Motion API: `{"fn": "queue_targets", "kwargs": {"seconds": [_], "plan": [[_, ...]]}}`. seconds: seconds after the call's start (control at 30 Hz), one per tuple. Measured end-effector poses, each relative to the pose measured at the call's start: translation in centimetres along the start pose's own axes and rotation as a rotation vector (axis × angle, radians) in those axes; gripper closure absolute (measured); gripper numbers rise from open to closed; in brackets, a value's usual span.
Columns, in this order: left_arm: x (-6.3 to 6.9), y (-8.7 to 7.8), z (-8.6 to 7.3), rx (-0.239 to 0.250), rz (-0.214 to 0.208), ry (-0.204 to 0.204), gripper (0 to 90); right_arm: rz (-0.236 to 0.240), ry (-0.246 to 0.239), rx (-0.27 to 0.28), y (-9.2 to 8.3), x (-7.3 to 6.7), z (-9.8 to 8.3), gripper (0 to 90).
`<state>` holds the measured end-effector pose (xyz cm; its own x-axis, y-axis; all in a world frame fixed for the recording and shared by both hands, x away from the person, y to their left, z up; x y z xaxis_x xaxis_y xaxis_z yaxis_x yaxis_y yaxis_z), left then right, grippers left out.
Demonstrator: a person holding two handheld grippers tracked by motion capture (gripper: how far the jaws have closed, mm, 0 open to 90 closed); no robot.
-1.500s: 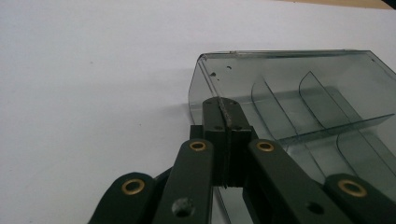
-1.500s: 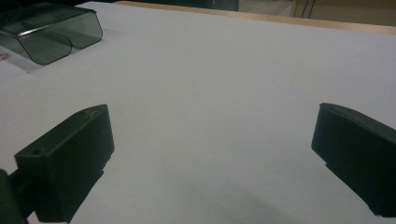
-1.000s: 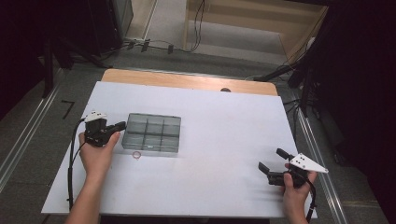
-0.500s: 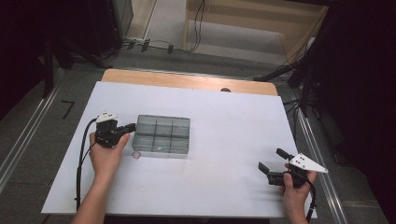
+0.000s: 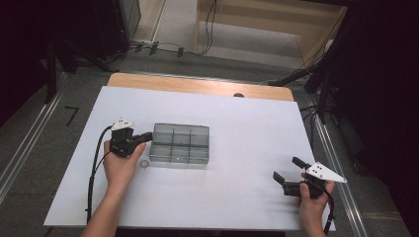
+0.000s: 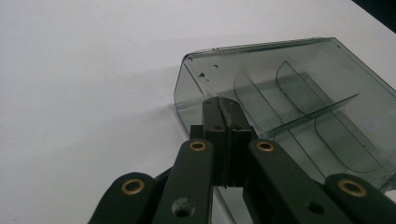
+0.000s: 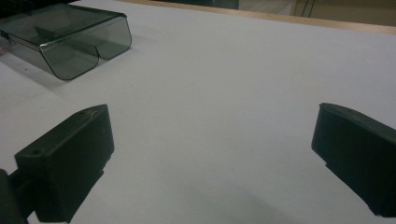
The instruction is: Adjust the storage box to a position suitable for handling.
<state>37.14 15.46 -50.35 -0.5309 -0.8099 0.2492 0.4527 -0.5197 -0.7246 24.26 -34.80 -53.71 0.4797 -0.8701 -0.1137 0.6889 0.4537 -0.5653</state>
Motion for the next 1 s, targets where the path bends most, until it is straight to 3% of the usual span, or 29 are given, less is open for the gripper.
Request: {"fn": "queue_targets", "kwargs": {"seconds": [1.0], "plan": [[3.6, 1.7, 0.2, -0.015, -0.077, 0.040, 89.8, 0.003, 0.000, 0.001, 0.0, 0.0, 0.0, 0.0]]}}
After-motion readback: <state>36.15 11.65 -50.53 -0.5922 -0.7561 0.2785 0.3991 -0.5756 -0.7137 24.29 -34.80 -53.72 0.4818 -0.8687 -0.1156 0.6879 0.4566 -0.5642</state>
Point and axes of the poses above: each handheld gripper's, and its own axes: y roughly forward along the jaws, z roughly out of its top, x roughly to its right, the point moved 4 cm from there along y, roughly forward along the jaws, and after that the axes turned 12 degrees about -x, right-handed, at the moved point
